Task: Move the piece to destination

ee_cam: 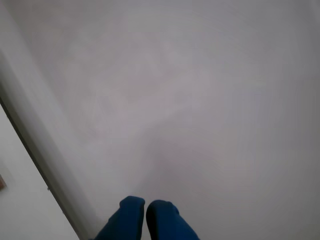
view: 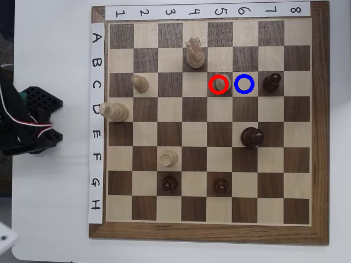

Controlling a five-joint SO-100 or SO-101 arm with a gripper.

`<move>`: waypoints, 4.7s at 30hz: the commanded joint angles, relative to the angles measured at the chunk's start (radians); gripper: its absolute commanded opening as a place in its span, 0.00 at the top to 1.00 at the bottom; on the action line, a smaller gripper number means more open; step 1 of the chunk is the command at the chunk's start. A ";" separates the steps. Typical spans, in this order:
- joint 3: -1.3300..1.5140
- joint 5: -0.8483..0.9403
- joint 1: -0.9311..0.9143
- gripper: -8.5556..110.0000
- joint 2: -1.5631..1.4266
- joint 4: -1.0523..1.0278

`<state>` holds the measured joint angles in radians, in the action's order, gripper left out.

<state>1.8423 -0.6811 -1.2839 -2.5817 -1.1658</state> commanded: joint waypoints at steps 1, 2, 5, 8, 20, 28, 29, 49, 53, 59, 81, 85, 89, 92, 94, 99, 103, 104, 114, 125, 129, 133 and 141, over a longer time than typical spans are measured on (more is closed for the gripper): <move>-0.663 -0.350 0.241 0.93 0.249 -0.132; -0.742 -0.400 0.281 0.93 0.285 -0.172; -0.996 -0.554 0.397 0.93 0.408 -0.287; -1.123 -0.660 0.505 0.93 0.477 -0.331; -1.091 -1.037 0.839 0.93 0.541 -0.505; -1.103 -1.103 1.023 0.93 0.597 -0.557; -1.101 -1.098 1.040 0.93 0.603 -0.557; -0.620 -1.468 1.327 0.89 0.612 -0.241; -0.448 -1.477 1.367 0.88 0.574 -0.104; -0.262 -1.505 1.420 0.88 0.563 -0.009; 0.258 -1.574 1.505 0.83 0.529 0.632; 0.310 -1.562 1.531 0.78 0.563 0.752; 0.333 -1.557 1.554 0.76 0.612 0.834; 0.318 -1.557 1.562 0.77 0.664 0.854; 0.296 -1.551 1.563 0.77 0.706 0.859; 0.229 -1.531 1.568 0.79 0.815 0.850; 0.175 -1.519 1.569 0.79 0.882 0.825; 0.160 -1.519 1.568 0.80 0.896 0.818; -0.081 -1.511 1.509 0.82 0.940 0.630; -0.181 -1.457 1.516 0.82 1.017 0.591; -0.207 -1.451 1.519 0.83 1.043 0.560; -0.227 -1.447 1.519 0.83 1.066 0.531; -0.236 -1.440 1.526 0.83 1.100 0.523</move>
<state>1.8040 -1.7441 0.2485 -1.4772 -0.6228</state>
